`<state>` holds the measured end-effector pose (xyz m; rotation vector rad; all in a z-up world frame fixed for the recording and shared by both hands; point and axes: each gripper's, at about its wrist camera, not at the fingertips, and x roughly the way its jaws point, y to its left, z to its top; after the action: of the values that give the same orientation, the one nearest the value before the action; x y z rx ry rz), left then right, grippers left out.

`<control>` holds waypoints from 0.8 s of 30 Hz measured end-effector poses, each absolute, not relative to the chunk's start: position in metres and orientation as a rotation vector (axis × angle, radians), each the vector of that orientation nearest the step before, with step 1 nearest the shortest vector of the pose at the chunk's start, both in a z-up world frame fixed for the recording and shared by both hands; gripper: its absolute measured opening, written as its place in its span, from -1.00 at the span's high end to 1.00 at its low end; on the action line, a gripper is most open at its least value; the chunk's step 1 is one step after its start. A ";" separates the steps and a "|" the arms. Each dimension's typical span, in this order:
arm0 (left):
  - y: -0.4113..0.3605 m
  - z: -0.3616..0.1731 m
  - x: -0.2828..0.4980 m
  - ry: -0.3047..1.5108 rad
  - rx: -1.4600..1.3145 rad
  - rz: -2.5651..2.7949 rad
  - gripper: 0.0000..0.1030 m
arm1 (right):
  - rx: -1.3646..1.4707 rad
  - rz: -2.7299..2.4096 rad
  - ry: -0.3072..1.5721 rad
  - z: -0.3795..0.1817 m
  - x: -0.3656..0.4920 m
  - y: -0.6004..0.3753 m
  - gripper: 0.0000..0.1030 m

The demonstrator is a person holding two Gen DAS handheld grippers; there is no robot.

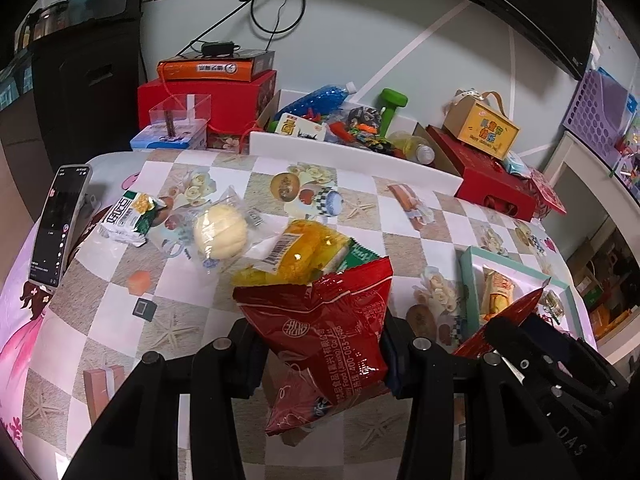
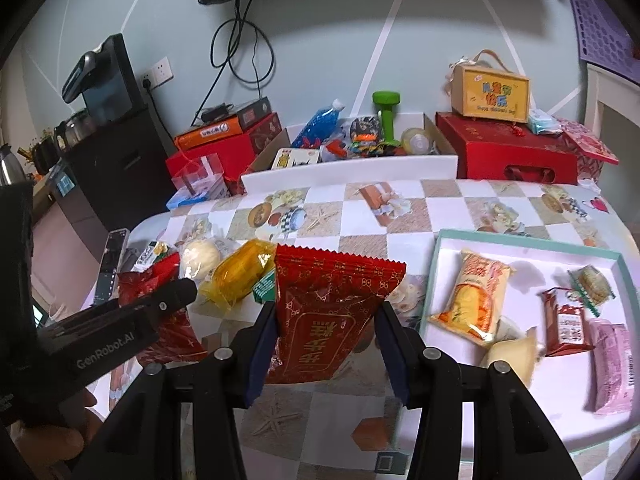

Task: Organize snacks
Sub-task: 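Carry the red packet and red chip bag over the white tray with both tools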

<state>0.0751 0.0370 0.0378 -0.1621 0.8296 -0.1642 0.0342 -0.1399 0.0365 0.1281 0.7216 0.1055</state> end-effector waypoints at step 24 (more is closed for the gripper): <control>-0.111 0.054 0.056 0.797 -0.005 -0.505 0.07 | 0.321 -0.328 0.648 0.071 -0.020 -0.311 -0.01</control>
<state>0.0559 -0.1105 0.0540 -0.0053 0.7973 -0.5053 -0.0203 -0.3110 0.0707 0.3211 0.6480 -0.3280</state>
